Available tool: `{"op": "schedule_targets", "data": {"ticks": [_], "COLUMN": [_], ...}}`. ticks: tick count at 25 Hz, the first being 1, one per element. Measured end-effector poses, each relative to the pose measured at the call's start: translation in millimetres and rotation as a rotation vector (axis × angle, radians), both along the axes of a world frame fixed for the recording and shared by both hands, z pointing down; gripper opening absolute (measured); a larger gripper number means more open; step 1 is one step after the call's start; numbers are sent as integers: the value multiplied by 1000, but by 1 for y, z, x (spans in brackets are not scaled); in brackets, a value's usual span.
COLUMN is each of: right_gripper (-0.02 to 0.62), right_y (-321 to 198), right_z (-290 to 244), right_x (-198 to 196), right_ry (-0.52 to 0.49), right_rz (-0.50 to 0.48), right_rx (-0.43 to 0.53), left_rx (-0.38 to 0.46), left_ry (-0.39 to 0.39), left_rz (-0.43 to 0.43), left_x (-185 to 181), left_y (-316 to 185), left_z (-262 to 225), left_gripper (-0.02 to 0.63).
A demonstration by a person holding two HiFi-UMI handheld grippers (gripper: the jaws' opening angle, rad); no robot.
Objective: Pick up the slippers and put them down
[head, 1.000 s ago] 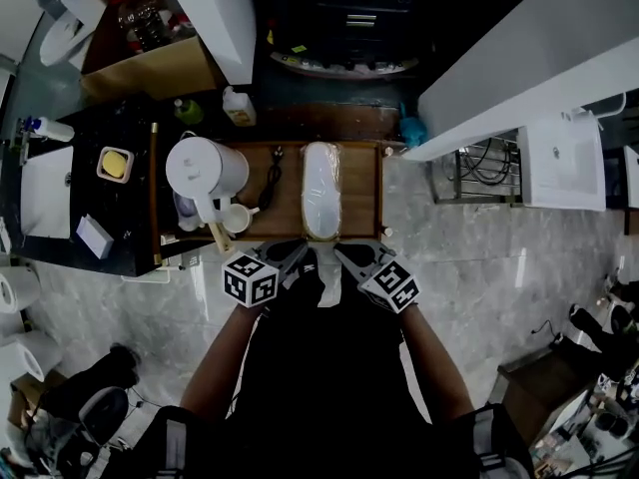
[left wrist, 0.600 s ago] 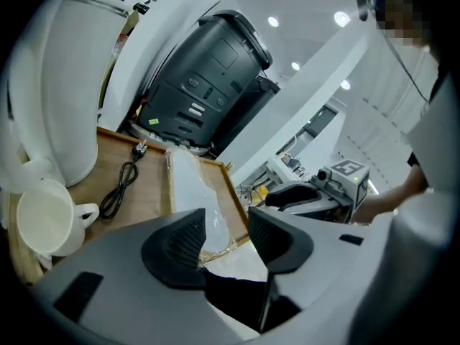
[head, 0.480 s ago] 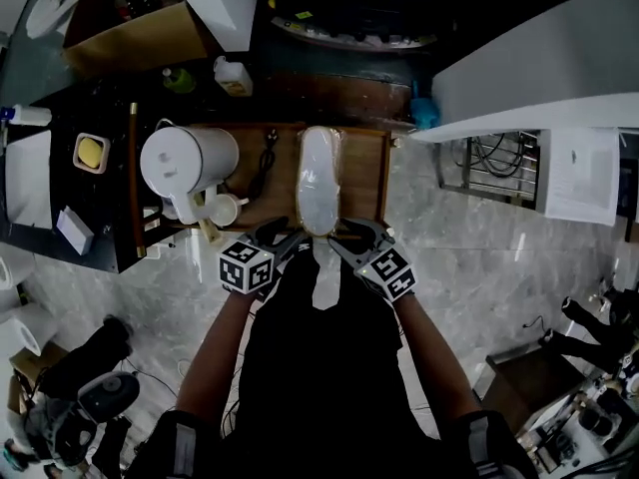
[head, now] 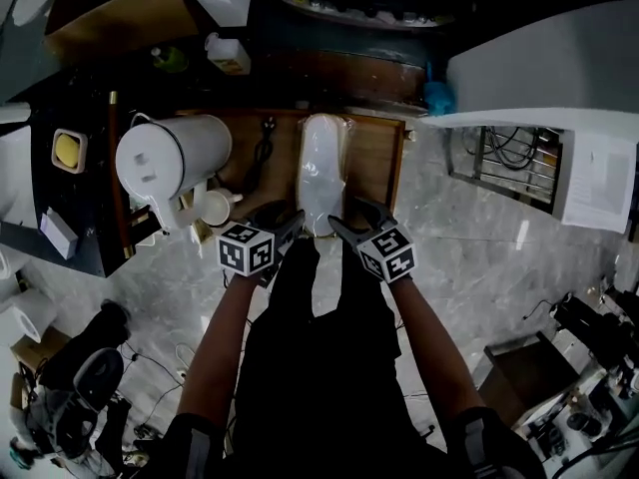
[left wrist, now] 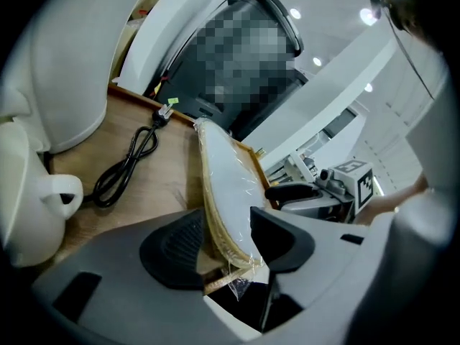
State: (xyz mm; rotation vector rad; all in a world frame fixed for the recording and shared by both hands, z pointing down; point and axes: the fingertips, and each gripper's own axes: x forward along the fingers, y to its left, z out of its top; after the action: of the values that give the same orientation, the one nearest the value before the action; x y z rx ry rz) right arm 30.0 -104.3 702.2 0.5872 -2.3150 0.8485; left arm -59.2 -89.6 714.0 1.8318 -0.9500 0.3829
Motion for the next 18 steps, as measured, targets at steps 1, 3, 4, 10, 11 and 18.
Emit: {"op": "schedule_targets", "data": {"ticks": [1, 3, 4, 10, 11, 18], "right_gripper": [250, 252, 253, 255, 255, 255], "right_y": [0, 0, 0, -3, -3, -3], "right_z": [3, 8, 10, 25, 27, 34], "right_x": [0, -2, -3, -8, -9, -13], "right_ry": [4, 0, -5, 3, 4, -34], "right_rz": [2, 15, 23, 23, 23, 44], "right_rx": [-6, -23, -32, -51, -55, -118], "left_rx": [-4, -21, -36, -91, -95, -92], "left_ry": [-4, -12, -7, 54, 58, 51], "left_rz": [7, 21, 24, 46, 52, 91], "left_x": [1, 1, 1, 9, 10, 19], "left_y": [0, 2, 3, 0, -1, -5], "left_z": [3, 10, 14, 27, 29, 30], "left_gripper": [198, 213, 220, 227, 227, 224]}}
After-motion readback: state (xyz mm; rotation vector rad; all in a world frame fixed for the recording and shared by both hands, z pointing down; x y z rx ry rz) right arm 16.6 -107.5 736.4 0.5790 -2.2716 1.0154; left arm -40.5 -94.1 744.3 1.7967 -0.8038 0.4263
